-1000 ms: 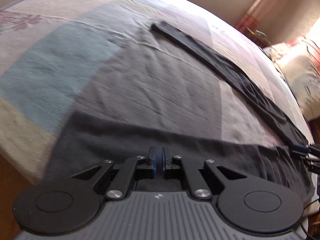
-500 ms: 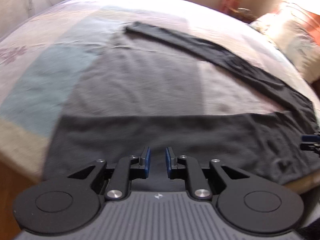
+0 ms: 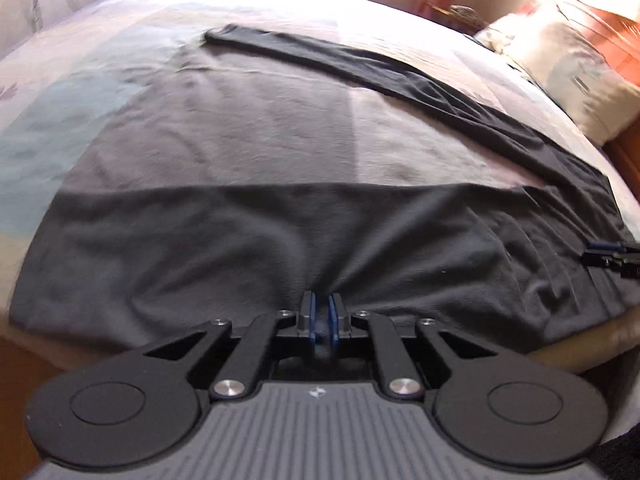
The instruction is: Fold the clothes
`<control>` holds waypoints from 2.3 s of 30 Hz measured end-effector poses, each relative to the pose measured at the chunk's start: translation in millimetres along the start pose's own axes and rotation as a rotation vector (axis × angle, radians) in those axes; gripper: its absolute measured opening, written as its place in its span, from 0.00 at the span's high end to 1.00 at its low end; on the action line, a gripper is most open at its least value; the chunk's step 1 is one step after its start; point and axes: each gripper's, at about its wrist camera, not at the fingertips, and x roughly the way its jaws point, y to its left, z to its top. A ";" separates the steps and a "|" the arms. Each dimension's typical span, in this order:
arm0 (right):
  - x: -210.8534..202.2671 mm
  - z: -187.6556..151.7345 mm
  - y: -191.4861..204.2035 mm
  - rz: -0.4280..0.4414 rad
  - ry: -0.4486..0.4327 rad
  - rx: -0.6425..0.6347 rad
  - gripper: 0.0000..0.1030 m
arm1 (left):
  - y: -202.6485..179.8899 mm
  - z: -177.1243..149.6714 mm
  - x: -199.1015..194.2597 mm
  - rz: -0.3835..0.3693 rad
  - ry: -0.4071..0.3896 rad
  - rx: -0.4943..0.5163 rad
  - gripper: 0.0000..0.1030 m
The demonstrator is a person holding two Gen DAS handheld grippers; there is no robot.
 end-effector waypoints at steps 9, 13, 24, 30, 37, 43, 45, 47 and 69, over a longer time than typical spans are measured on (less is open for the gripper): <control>5.8 -4.3 19.1 -0.030 -0.001 -0.019 0.16 | -70.1 40.1 26.1 -0.138 -0.056 0.211 0.54; 6.1 -4.6 18.3 -0.026 0.002 -0.010 0.14 | -86.0 43.0 64.2 -0.117 -0.061 0.218 0.50; 10.8 -7.0 23.4 -0.015 -0.005 -0.026 0.03 | -73.8 46.5 28.3 0.002 -0.126 0.165 0.46; 13.5 -8.8 27.2 -0.021 -0.008 -0.044 0.00 | -2.7 8.4 0.9 0.152 -0.128 -0.107 0.43; 10.5 -8.8 24.6 -0.017 -0.011 -0.023 0.00 | 23.2 1.4 -21.0 0.190 -0.143 -0.200 0.42; -6.7 -11.2 18.0 -0.021 -0.026 0.038 0.00 | -2.8 23.0 -9.2 0.143 -0.164 -0.112 0.41; -16.2 -14.4 11.1 -0.032 -0.039 0.063 0.00 | -12.7 23.5 1.9 0.137 -0.134 -0.091 0.40; -26.1 -18.4 2.1 -0.049 -0.058 0.086 0.00 | -20.8 21.6 11.7 0.135 -0.102 -0.080 0.40; -48.0 14.4 -56.6 0.088 -0.098 0.193 0.00 | -98.5 67.6 4.9 0.011 -0.131 -0.002 0.31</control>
